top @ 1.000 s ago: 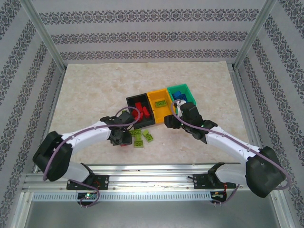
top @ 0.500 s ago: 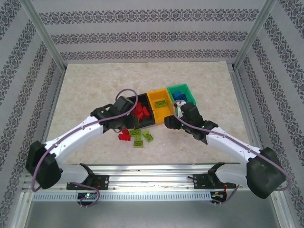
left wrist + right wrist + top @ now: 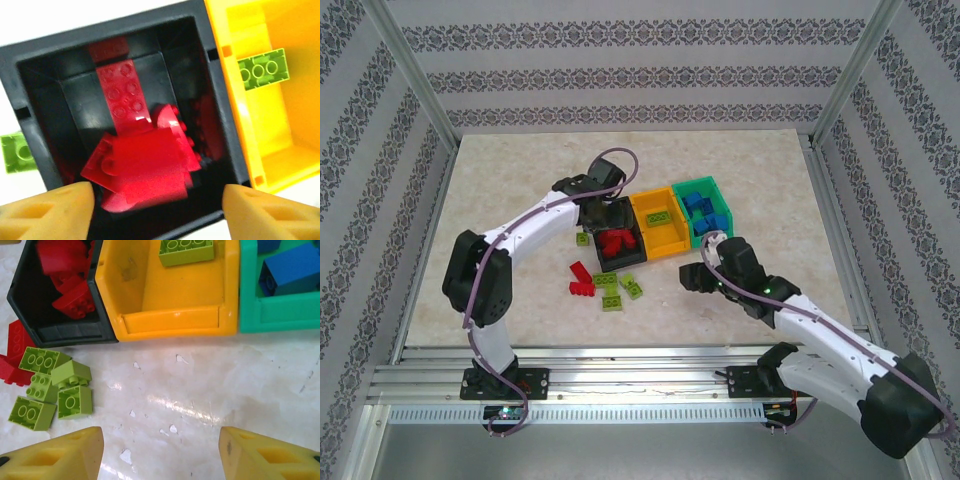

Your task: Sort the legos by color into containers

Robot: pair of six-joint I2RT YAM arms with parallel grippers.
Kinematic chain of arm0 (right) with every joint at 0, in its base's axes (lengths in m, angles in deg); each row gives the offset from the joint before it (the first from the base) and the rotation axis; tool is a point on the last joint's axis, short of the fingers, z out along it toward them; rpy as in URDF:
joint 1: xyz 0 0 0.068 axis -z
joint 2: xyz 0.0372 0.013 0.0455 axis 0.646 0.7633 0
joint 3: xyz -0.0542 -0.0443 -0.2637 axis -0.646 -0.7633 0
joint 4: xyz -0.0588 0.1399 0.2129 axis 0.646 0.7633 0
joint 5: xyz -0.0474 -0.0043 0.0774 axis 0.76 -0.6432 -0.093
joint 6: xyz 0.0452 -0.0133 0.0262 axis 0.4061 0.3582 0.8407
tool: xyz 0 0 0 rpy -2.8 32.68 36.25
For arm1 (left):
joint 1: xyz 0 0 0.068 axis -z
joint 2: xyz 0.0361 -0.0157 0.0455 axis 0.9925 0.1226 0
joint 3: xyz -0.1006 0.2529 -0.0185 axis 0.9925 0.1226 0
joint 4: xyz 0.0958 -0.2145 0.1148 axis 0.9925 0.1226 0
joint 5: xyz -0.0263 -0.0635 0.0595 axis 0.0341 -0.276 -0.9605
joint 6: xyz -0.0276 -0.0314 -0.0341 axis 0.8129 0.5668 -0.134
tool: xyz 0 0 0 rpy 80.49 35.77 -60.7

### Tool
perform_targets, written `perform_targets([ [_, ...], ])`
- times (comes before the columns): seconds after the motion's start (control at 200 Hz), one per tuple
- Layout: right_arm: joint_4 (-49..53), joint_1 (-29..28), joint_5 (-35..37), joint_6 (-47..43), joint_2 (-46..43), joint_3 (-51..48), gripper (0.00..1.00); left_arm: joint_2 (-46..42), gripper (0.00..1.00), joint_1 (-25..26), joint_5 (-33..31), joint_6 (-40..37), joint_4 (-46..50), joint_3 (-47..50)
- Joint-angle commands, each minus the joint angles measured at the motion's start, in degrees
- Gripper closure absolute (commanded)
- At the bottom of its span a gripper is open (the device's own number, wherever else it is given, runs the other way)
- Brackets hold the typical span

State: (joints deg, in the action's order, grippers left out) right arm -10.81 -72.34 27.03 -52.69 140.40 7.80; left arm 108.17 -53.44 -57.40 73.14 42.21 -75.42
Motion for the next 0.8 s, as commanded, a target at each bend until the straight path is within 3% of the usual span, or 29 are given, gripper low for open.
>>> perform_targets([
  [0.0, 2.2, 0.8, 1.1, 1.2, -2.5, -1.5, 0.37, -2.5, 0.27, -0.3, -0.6, -0.8, 2.3, -0.3],
  [0.2, -1.5, 0.5, -2.3, 3.5, -0.2, -2.7, 0.38, -14.7, 0.26, -1.3, 1.5, 0.6, -2.7, 10.3],
  [0.415, -5.0, -5.8, -0.7, 4.2, 6.3, 0.7, 0.38, -31.0, 0.22, -6.4, 5.8, 0.7, -2.7, 23.3],
  [0.59, -7.9, -11.8, -1.4, 4.3, 13.9, 5.2, 0.38, -41.8, 0.21, -14.1, 10.6, -1.8, 4.1, 29.4],
  [0.625, -8.1, -13.3, -1.5, 4.3, 15.4, 6.4, 0.38, -43.2, 0.21, -15.4, 11.0, -2.9, 6.2, 29.6],
  [0.655, -8.3, -14.7, -1.4, 4.2, 16.6, 7.7, 0.38, -44.2, 0.15, -16.4, 11.0, -3.8, 8.5, 29.6],
  [0.794, -7.2, -21.9, -2.8, 0.2, 24.2, 15.8, 0.37, -47.1, 0.14, -21.8, 12.7, -7.9, 15.9, 29.5],
])
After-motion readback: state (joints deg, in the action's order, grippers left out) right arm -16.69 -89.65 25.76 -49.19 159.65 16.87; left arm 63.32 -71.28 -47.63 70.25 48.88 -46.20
